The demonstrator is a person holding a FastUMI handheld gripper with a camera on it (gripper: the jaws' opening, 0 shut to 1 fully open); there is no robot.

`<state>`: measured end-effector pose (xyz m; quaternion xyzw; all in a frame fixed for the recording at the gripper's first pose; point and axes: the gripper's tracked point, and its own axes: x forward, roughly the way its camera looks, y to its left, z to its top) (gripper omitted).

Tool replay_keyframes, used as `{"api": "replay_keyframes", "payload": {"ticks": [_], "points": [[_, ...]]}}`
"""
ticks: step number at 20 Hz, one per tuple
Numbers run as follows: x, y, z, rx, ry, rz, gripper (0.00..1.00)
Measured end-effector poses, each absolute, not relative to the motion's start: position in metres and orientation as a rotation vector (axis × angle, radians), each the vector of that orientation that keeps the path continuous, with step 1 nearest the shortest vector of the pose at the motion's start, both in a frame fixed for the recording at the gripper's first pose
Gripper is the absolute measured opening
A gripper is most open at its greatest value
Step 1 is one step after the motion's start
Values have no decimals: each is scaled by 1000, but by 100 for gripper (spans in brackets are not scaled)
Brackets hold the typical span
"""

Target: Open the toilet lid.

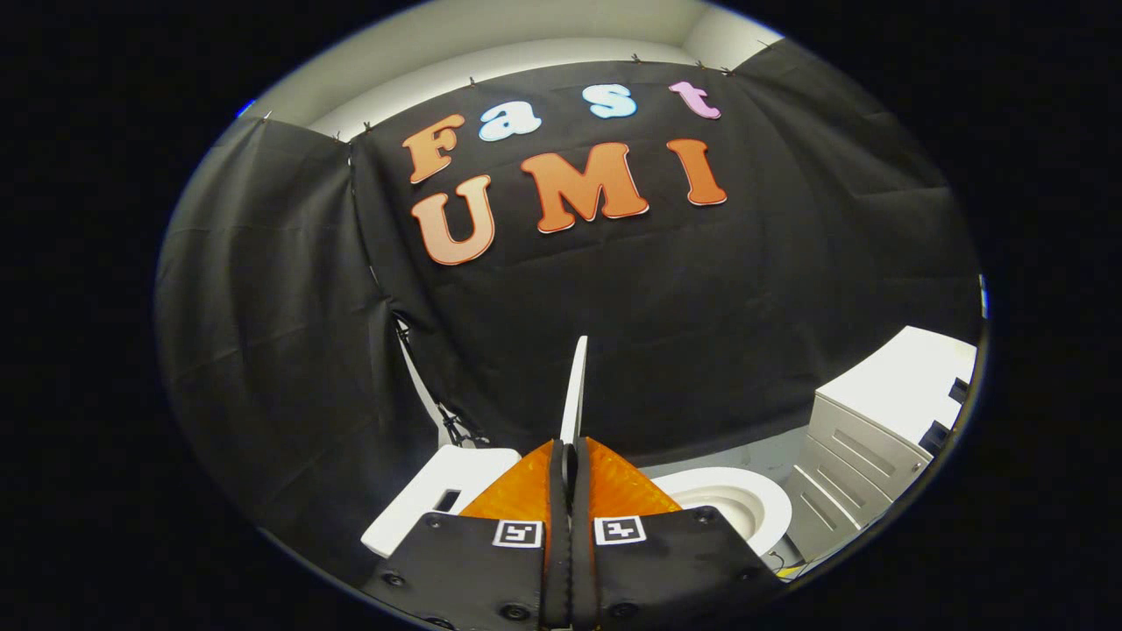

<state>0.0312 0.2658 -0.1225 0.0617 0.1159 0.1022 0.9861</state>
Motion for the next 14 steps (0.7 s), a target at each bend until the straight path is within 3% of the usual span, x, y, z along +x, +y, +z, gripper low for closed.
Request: {"api": "replay_keyframes", "payload": {"ticks": [14], "points": [[16,356,-121,46,237,308,8]]}}
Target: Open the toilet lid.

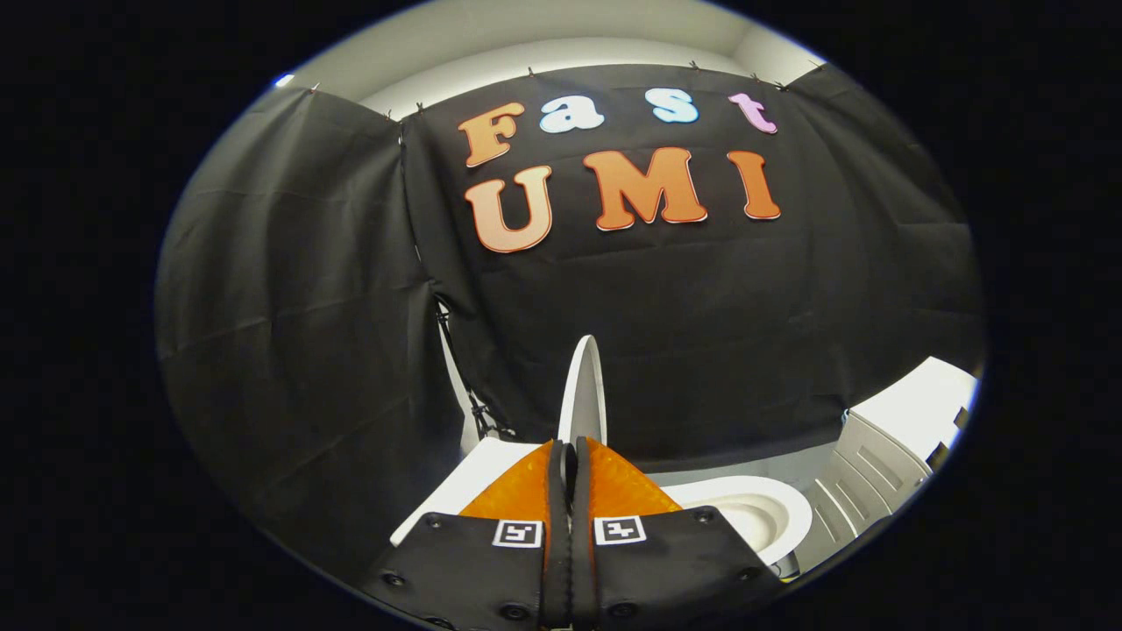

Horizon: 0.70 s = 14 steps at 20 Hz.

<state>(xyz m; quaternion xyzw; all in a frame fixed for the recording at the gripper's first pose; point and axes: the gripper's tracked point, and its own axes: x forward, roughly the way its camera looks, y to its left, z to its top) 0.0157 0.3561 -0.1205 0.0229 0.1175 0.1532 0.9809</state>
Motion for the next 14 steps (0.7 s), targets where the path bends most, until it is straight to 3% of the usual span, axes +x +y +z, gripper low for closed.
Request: {"api": "replay_keyframes", "payload": {"ticks": [14], "points": [[-3,434,-134,-66,234,385,8]]}}
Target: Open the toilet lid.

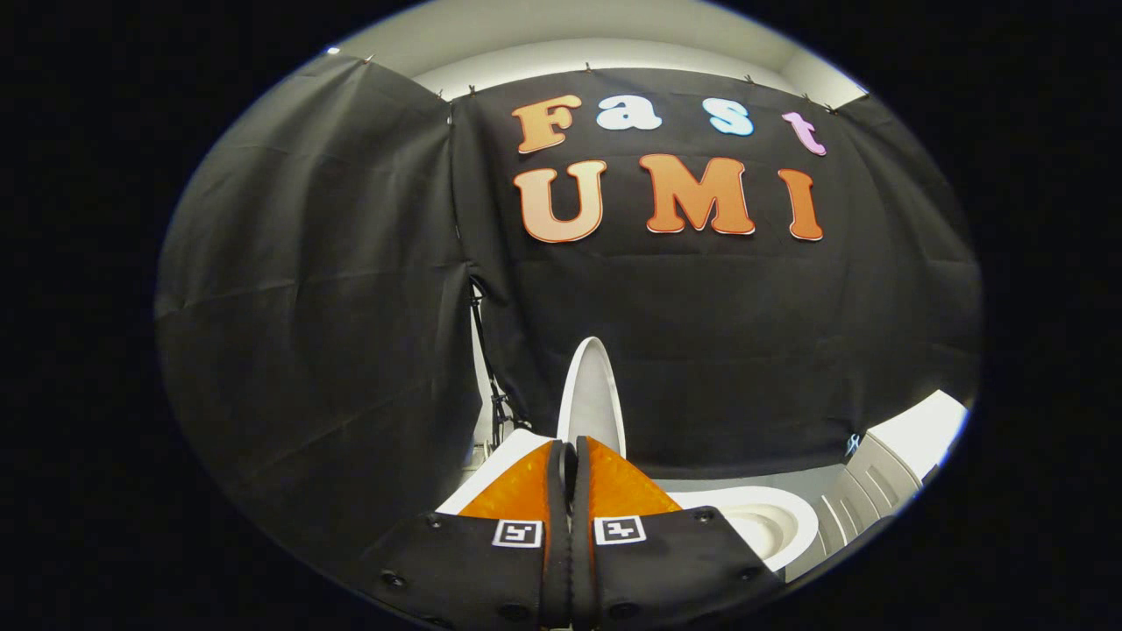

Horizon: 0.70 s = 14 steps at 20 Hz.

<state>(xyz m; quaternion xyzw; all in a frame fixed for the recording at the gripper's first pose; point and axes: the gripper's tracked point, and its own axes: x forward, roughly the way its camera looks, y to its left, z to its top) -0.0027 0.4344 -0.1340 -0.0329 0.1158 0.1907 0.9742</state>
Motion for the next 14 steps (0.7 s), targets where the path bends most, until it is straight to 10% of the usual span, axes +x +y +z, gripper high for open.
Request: {"api": "replay_keyframes", "payload": {"ticks": [7,14], "points": [[-11,459,-142,-130,226,400,8],[-17,447,-105,-109,174,430,39]]}}
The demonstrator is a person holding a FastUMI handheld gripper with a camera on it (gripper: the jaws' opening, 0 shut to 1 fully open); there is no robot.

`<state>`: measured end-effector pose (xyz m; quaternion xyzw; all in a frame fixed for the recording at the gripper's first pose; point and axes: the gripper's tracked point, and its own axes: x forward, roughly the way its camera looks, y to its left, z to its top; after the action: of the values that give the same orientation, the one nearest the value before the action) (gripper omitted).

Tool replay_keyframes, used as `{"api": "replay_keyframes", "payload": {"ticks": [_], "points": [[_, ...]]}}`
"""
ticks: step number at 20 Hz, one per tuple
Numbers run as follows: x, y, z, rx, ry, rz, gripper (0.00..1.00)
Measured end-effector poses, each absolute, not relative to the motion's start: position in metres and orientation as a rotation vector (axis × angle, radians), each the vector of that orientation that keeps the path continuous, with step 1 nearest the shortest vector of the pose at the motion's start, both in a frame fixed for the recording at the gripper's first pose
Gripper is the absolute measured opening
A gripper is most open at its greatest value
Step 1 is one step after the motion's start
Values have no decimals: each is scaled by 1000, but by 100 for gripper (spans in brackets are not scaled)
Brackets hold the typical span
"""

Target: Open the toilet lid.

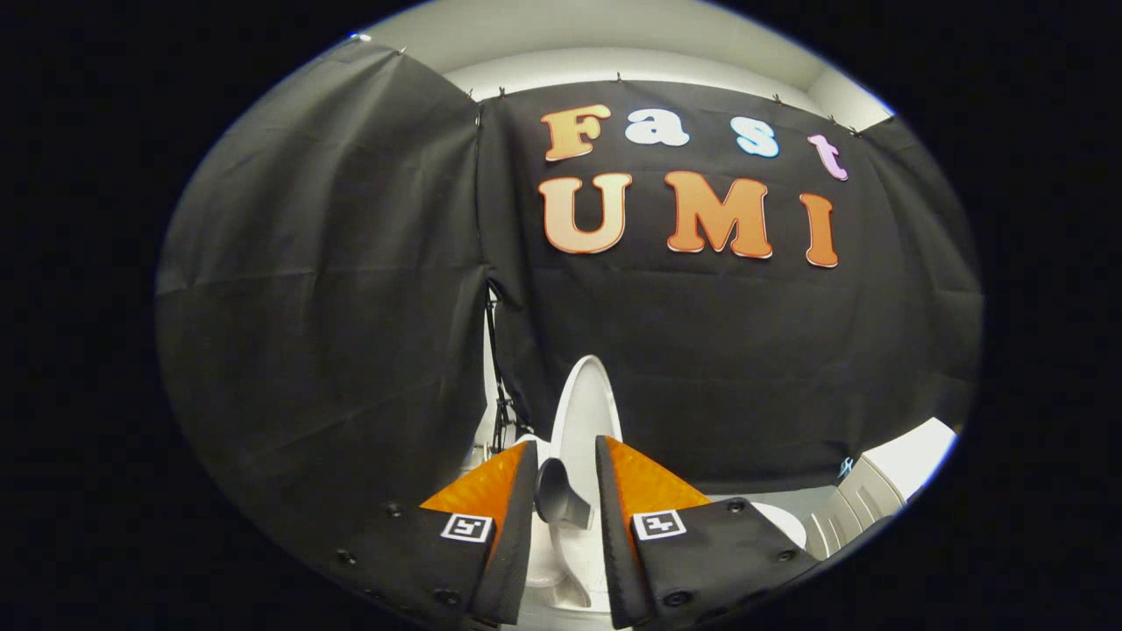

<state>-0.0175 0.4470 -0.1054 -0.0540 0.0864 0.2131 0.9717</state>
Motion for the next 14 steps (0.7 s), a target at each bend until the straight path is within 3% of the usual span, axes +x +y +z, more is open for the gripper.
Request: {"api": "replay_keyframes", "payload": {"ticks": [1,6,14], "points": [[-17,443,-98,-98,162,430,45],[-9,394,-64,-75,110,376,97],[17,278,-31,-3,89,256,98]]}}
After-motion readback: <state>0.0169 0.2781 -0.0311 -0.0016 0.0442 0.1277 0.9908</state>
